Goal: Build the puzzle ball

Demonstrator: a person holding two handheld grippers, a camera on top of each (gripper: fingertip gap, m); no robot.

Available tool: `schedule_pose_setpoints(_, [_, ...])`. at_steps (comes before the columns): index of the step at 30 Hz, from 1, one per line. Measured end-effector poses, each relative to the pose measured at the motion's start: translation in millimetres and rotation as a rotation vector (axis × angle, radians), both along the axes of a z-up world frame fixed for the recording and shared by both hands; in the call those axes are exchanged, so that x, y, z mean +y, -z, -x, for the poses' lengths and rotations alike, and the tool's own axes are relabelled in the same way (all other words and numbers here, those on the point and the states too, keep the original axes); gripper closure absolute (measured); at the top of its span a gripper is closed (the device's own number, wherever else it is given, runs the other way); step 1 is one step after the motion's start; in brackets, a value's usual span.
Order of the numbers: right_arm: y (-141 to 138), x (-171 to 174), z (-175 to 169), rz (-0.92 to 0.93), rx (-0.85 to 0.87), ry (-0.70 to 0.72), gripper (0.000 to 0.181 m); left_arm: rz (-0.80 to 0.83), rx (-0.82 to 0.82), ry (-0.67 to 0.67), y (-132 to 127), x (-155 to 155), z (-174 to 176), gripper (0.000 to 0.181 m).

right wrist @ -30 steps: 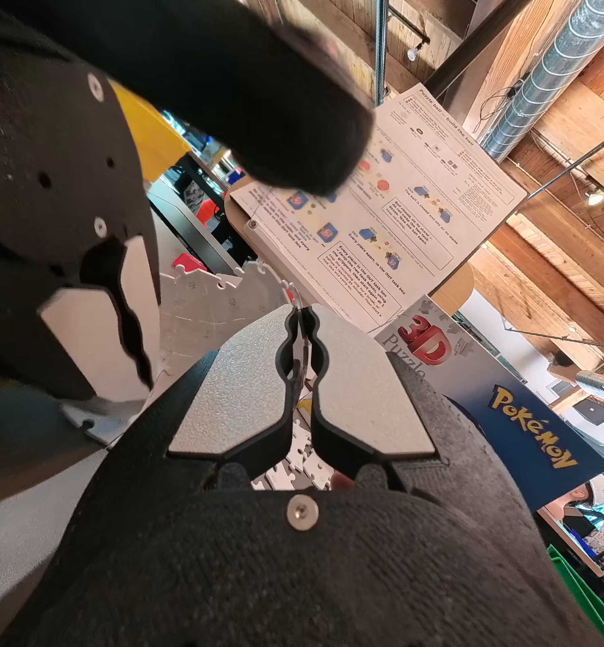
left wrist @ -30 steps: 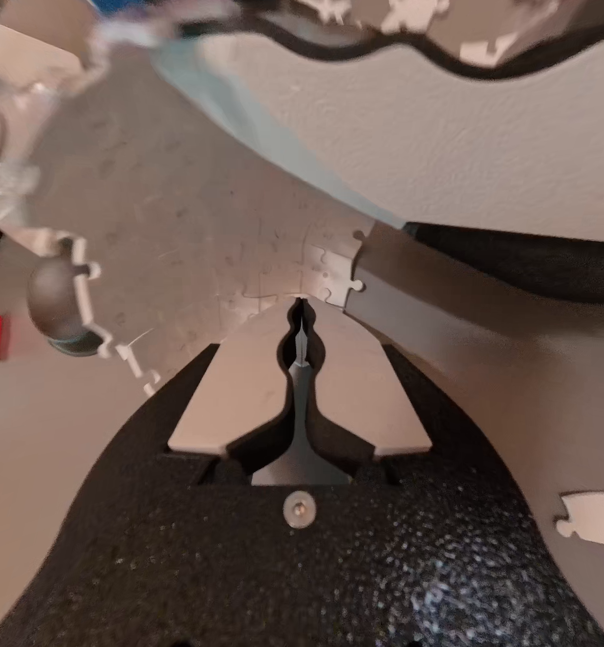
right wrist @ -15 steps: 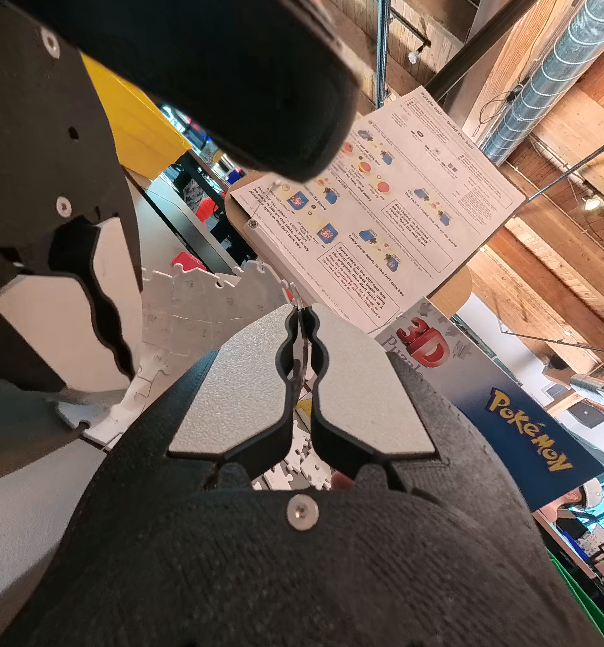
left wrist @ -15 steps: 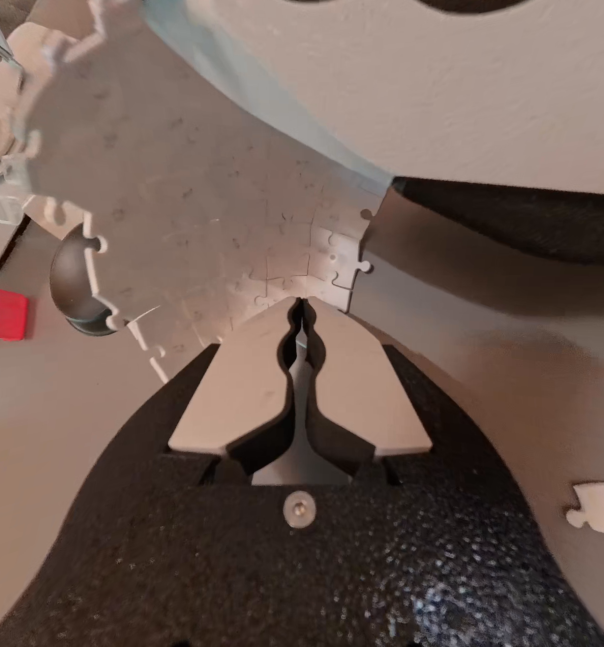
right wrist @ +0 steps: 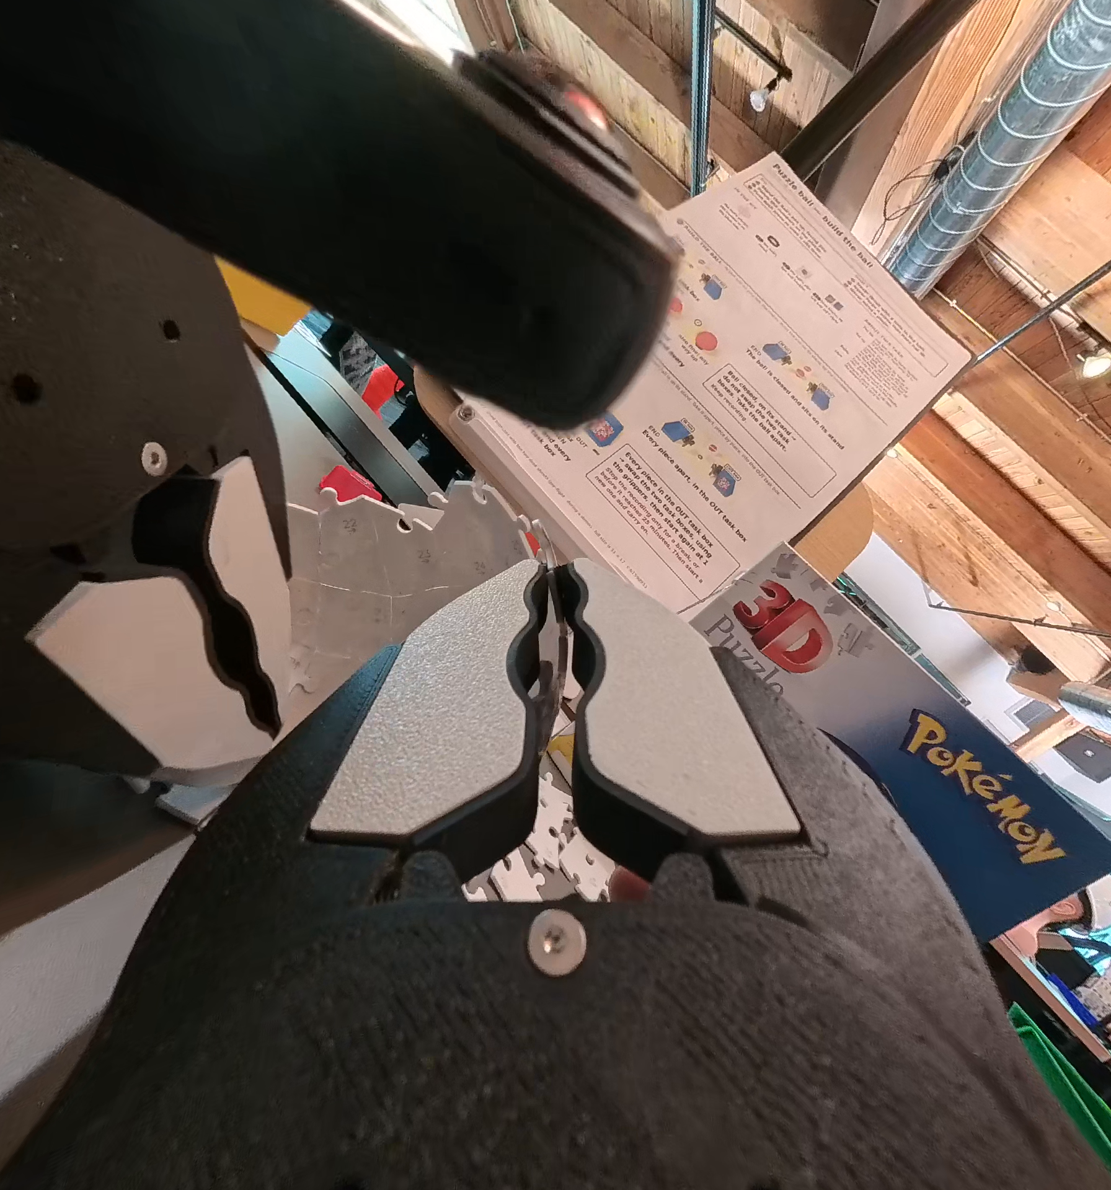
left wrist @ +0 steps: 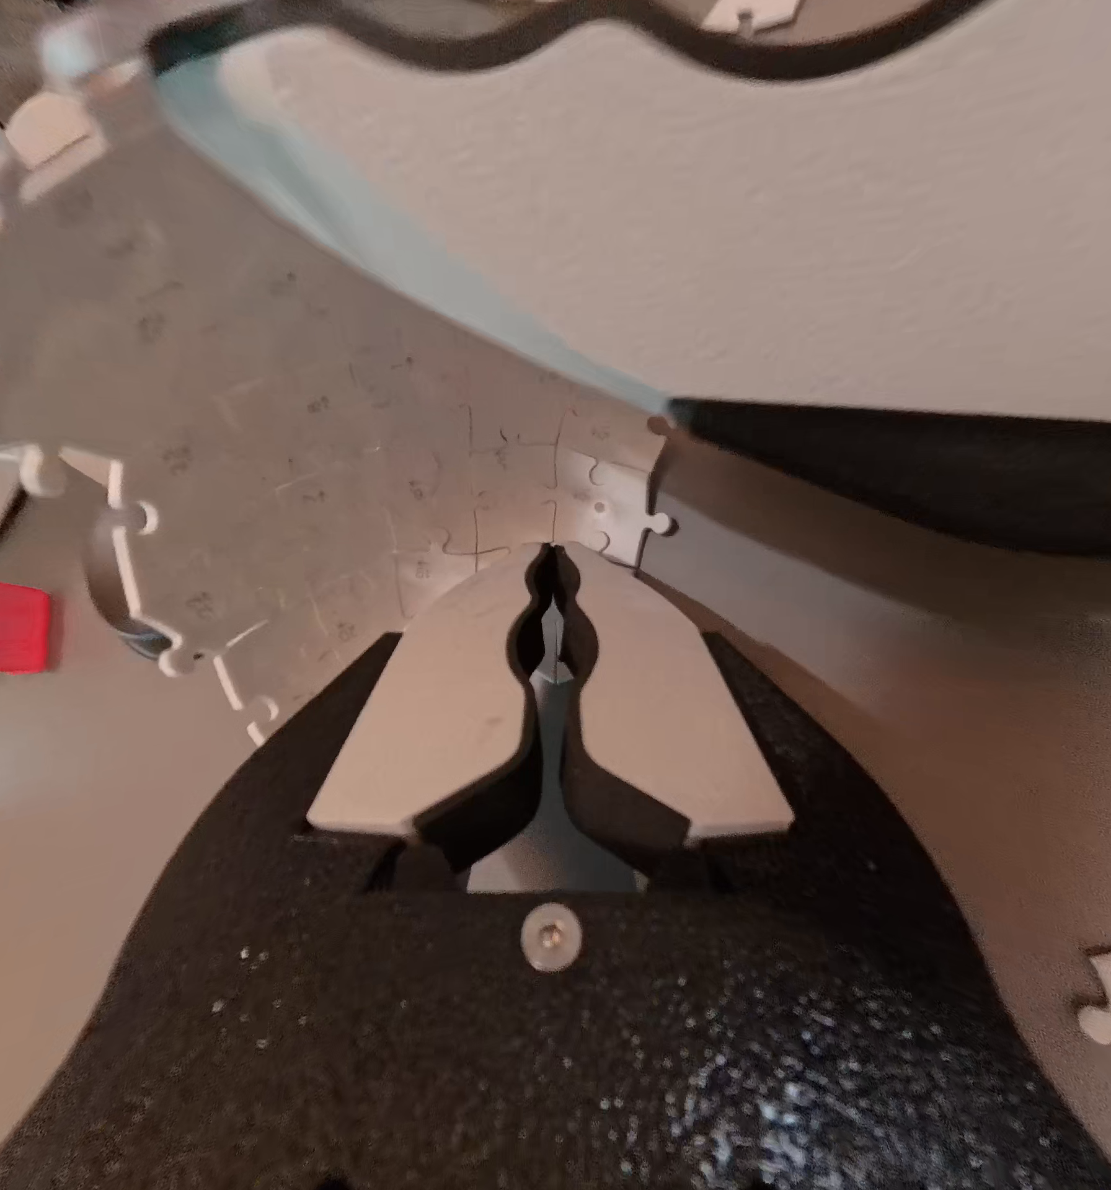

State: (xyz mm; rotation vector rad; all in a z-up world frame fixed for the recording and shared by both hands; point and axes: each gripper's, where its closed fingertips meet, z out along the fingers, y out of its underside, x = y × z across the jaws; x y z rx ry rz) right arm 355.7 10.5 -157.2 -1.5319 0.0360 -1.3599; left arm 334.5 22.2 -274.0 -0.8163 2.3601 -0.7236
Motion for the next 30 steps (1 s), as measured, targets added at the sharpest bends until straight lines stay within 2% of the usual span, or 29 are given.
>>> schedule_pose_setpoints(3, [0.4, 0.2, -0.2, 0.001, 0.001, 0.002, 0.177, -0.094, -0.038, 0.033, 0.0, 0.1, -0.1, 0.181])
schedule_pose_setpoints(14, [0.1, -1.0, -0.7, 0.004, -0.003, 0.005, 0.177, -0.029, -0.054, -0.005, -2.2, 1.8, -0.1, 0.181])
schedule_pose_setpoints(19, [-0.2, -1.3, -0.4, 0.005, -0.006, 0.005, 0.177, 0.095, -0.113, -0.083, -31.1, 17.8, 3.3, 0.181])
schedule_pose_setpoints(24, [-0.4, 0.3, 0.1, 0.009, -0.010, 0.001, 0.177, 0.019, -0.046, -0.042, -17.0, 24.4, 12.5, 0.181])
schedule_pose_setpoints(30, [-0.4, 0.3, 1.1, 0.009, -0.010, 0.000, 0.177, -0.002, -0.034, 0.034, -9.9, 2.1, 13.1, 0.181])
